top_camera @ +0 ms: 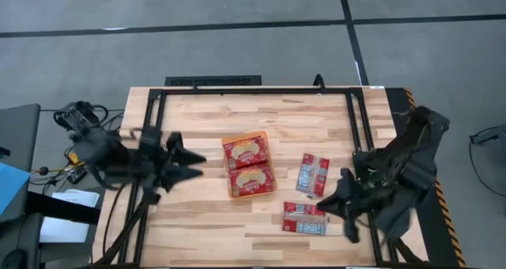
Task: Sort popcorn bags into baskets
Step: Put the red popcorn bag into the orange bin
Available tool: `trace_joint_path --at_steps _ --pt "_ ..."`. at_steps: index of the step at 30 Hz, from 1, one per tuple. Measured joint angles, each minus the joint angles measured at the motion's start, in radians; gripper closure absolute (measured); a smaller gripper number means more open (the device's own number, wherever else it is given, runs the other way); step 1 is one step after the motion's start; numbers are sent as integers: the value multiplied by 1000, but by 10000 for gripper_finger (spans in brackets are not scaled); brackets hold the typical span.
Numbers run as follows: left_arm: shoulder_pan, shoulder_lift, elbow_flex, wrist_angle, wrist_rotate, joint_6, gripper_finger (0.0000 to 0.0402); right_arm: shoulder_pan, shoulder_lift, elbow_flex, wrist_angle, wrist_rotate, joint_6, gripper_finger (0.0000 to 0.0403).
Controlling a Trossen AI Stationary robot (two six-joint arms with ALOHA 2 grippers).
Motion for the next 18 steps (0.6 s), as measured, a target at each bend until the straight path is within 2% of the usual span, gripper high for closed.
trace_joint_path --at_steps 4,8,11,15,17,18 --pt "-41 39 0 -105 -26 -117 198 -1 113 0 -67 -6 188 337" --pt "-88 119 0 -87 -53 -117 198 -18 217 0 36 -8 184 337" --pt "-113 191 0 41 -58 -43 198 -44 276 -1 300 0 22 337" --pt "-135 285 0 210 -46 103 198 -99 302 0 780 -65 -354 337" --pt "-141 310 0 271 -48 143 198 -127 298 22 928 -117 -511 337" --pt "-142 318 0 299 -48 152 198 -136 285 38 949 -133 -576 337"
